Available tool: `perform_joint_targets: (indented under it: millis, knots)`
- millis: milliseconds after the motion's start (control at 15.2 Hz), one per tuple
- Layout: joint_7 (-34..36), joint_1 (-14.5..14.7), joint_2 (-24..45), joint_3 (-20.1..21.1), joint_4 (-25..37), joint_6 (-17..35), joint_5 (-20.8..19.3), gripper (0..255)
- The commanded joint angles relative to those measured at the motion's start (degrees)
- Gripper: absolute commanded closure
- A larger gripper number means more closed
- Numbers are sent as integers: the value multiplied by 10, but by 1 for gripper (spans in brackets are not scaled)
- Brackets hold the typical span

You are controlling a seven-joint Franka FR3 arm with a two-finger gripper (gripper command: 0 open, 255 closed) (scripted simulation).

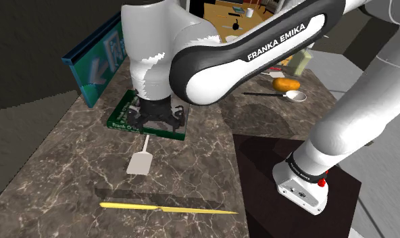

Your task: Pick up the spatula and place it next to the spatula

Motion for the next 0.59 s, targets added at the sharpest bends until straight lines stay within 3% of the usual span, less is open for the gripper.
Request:
perform_joint_targets:
  millis: [0, 66, 132, 528]
  knots:
    - [110, 48, 98, -25, 50, -11, -113, 0]
    - [141, 83, 128, -52, 75, -19, -140, 0]
    - [146, 95, 133, -64, 81, -20, -143, 0]
    - [166, 114, 161, -88, 65, 13, -175, 0]
